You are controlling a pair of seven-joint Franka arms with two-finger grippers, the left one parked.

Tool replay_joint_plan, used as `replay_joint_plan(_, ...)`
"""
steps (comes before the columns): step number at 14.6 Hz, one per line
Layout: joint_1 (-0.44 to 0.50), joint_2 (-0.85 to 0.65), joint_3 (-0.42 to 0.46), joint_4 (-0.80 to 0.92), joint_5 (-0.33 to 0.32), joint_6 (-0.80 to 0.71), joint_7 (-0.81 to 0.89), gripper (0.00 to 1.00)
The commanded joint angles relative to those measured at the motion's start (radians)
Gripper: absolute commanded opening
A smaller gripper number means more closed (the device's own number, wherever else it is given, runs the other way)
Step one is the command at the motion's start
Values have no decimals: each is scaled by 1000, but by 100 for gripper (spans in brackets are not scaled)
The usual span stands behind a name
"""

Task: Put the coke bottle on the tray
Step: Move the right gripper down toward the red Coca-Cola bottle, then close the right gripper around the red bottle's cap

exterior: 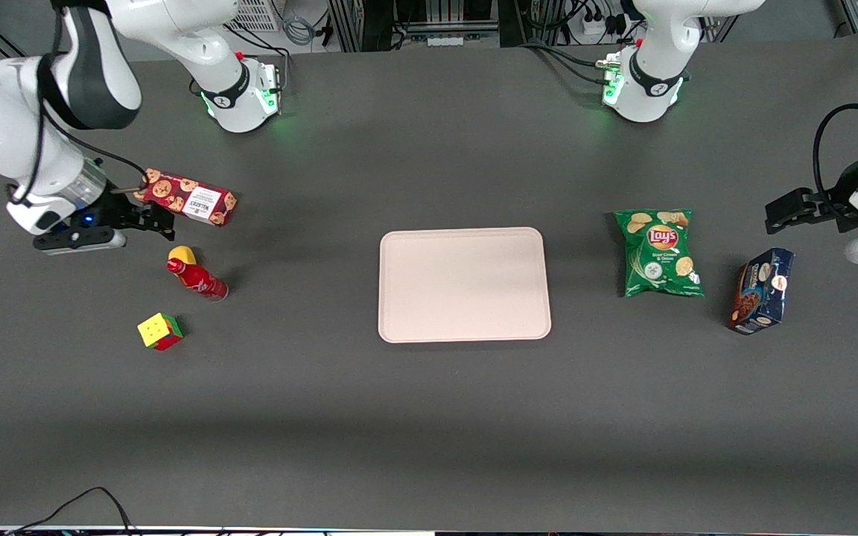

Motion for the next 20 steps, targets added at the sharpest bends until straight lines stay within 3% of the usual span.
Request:
replay_joint_plan(1, 0, 27, -1, -75, -14, 122, -49, 100)
replay_joint_plan(7, -3, 171, -11, -63, -13, 263, -114, 100)
replay_joint_plan(11, -5, 196, -13, -46, -11, 267, -114, 98)
replay_joint_plan(14, -5, 196, -13, -38, -7, 263, -112, 87)
replay_joint_plan(20, -3, 211, -13, -14, 6, 259, -111, 87)
